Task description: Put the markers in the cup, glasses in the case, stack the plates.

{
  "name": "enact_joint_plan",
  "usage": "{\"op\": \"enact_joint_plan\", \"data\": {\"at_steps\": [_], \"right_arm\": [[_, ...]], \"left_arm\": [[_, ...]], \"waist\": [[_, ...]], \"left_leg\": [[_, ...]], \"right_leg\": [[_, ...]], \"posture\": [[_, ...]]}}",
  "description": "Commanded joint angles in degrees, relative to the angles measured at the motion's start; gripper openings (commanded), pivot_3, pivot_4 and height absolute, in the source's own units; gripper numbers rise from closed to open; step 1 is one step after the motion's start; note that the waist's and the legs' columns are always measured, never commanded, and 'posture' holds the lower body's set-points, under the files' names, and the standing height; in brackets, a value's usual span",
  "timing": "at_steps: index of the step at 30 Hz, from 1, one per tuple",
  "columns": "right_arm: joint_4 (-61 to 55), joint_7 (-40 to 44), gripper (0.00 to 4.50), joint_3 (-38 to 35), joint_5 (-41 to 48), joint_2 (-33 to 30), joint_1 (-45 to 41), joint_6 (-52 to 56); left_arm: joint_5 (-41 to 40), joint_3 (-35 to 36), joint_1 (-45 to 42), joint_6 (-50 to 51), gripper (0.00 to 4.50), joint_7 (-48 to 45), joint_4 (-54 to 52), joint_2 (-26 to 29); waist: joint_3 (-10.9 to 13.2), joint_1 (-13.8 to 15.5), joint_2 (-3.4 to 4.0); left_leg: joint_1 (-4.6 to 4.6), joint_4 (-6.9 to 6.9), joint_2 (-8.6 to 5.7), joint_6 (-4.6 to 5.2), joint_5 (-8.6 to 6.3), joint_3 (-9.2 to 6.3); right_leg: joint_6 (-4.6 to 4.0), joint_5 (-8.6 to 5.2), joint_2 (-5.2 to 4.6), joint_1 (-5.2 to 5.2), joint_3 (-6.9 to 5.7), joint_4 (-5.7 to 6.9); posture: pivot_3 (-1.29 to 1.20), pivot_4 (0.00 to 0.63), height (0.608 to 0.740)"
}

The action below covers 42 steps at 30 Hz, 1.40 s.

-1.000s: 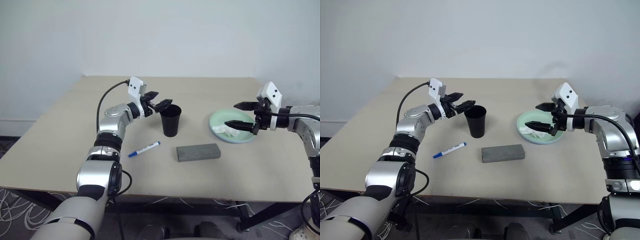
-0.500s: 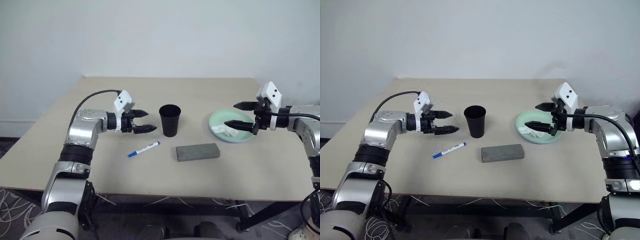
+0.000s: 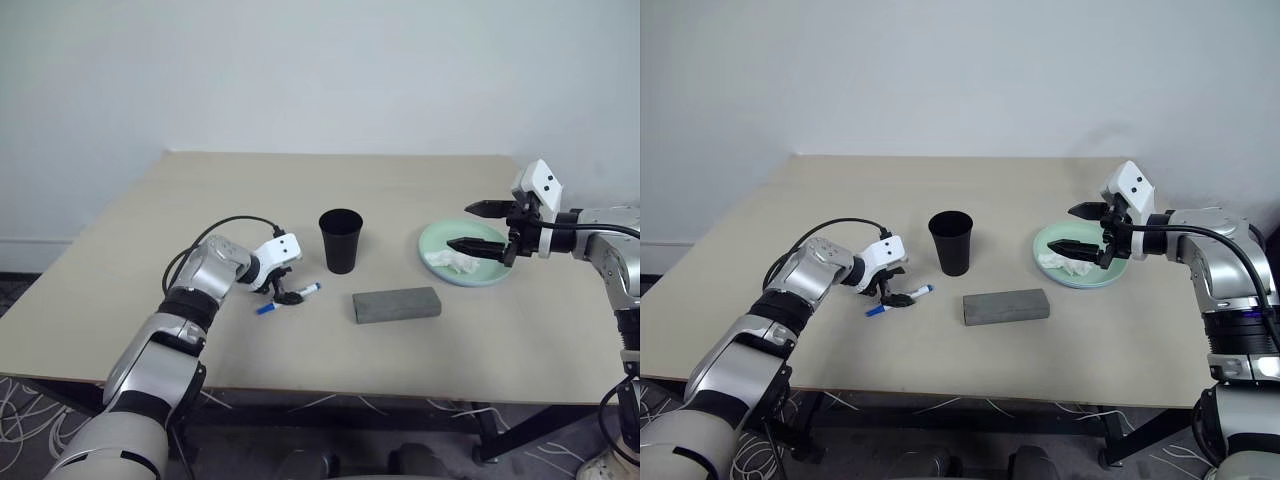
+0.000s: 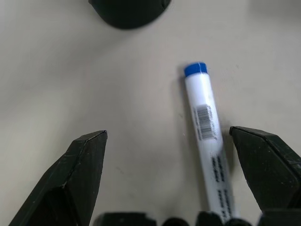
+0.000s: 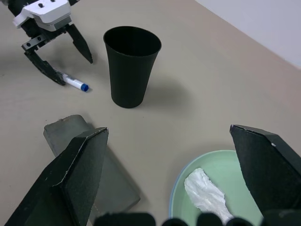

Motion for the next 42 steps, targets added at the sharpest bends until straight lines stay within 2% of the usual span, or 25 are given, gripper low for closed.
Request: {"op": "enact_joint_plan", "data": {"at_steps": [1, 6, 9, 12, 28, 42], "right_arm": [[-2.4, -0.7, 4.5, -1.8, 0.7, -0.4, 0.0, -0.3], [-2.9, -1.0, 4.5, -2.1, 0.9, -0.5, 0.4, -0.1], [-3.0, -1.1, 4.5, -2.1, 0.9, -0.5, 0.4, -0.1], [-3.0, -1.2, 4.5, -1.9, 0.9, -0.2, 0.3, -0.1], [-3.2, -1.3, 4.5, -1.7, 1.0, 0.0, 0.4, -0.1], [-4.0, -1.8, 4.5, -2.0, 1.2, 0.1, 1.1, 0.4]], "left_arm": [[1.5, -0.3, -2.4, -2.4, 4.45, 0.0, 2.3, -0.6], [2.8, -0.7, -3.3, -3.6, 4.45, -1.6, 4.8, -1.4], [3.8, -1.4, -3.6, -3.6, 3.82, -3.4, 5.9, -1.6], [4.7, -2.3, -4.0, -2.7, 2.83, -5.5, 6.9, -1.8], [8.2, -5.8, -5.5, -1.5, 2.83, -11.3, 9.4, -2.1], [10.1, -7.0, -7.0, -1.7, 2.83, -11.9, 11.8, -3.2]], "waist": [[0.0, 0.0, 0.0], [0.0, 0.0, 0.0], [0.0, 0.0, 0.0], [0.0, 0.0, 0.0], [0.0, -0.4, 0.0], [0.0, -0.5, 0.01]], "left_leg": [[0.0, 0.0, 0.0, 0.0, 0.0, 0.0], [0.0, 0.01, 0.0, 0.01, 0.0, 0.01], [0.01, 0.02, 0.0, 0.01, 0.0, 0.01], [0.02, 0.02, 0.0, 0.01, 0.0, 0.01], [0.04, 0.01, 0.05, 0.03, 0.0, 0.05], [0.06, 0.0, 0.09, 0.04, -0.01, 0.07]], "right_leg": [[0.0, 0.0, 0.0, 0.0, -0.01, 0.0], [0.01, 0.0, 0.0, 0.01, -0.01, 0.0], [0.01, 0.0, 0.0, 0.02, -0.01, 0.0], [0.01, 0.0, 0.0, 0.02, -0.02, 0.01], [0.02, 0.0, 0.01, 0.02, -0.02, 0.01], [0.03, -0.01, 0.03, 0.03, -0.03, 0.01]], "posture": [[0.0, 0.0, 0.732], [0.0, 0.0, 0.732], [0.0, 0.0, 0.732], [0.0, 0.0, 0.732], [0.0, 0.0, 0.732], [0.0, 0.0, 0.732]]}}
